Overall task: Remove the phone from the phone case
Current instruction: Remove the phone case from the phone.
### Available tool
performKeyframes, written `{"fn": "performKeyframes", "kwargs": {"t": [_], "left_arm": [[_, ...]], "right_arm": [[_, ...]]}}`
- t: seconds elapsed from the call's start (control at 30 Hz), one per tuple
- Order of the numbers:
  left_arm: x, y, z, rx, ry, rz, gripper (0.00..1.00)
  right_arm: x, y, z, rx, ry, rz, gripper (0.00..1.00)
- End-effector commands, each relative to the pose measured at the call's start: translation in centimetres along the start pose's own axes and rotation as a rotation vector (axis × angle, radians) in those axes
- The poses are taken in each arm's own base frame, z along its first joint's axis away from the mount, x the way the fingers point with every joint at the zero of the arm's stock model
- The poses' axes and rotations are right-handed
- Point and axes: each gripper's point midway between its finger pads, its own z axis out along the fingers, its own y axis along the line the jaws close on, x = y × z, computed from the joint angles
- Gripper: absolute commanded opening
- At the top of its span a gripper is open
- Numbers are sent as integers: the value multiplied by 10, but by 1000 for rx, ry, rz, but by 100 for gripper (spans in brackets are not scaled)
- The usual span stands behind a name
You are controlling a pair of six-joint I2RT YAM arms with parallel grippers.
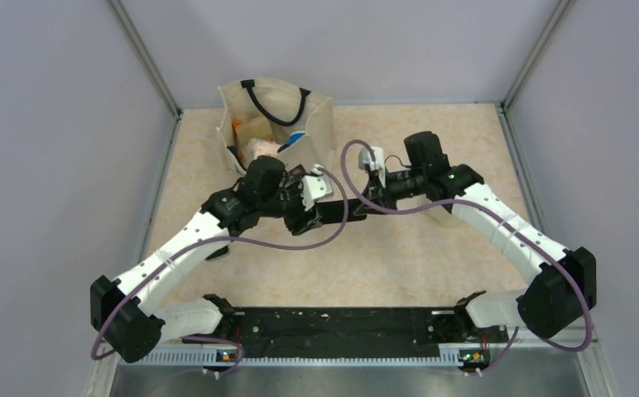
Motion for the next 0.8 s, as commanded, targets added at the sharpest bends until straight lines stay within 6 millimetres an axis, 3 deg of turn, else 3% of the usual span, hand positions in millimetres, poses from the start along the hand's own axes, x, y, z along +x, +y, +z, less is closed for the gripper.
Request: {"fn": "performKeyframes", "kwargs": {"t": [0.0,0.2,0.4,0.5,0.63,0.77], "left_arm": [[-54,21,-27,-73,-248,-37,64],[-76,29,-45,-44,-365,-160,67],[-90,24,-45,43,-438,-192,66],[-96,19,-45,97,-466,-197,57],[-108,9,-48,178,-508,-178,33],[-112,5,-51,202,-519,-171,34]], "right_arm": [[-61,-11,-33,5,-203,7,0],[-86,-7,-45,-21,-306,8,0],[-108,2,-52,-53,-392,-4,0],[-114,5,-55,-67,-413,-8,0],[-110,7,-53,-81,-413,-2,0],[-103,8,-49,-87,-408,8,0]]}}
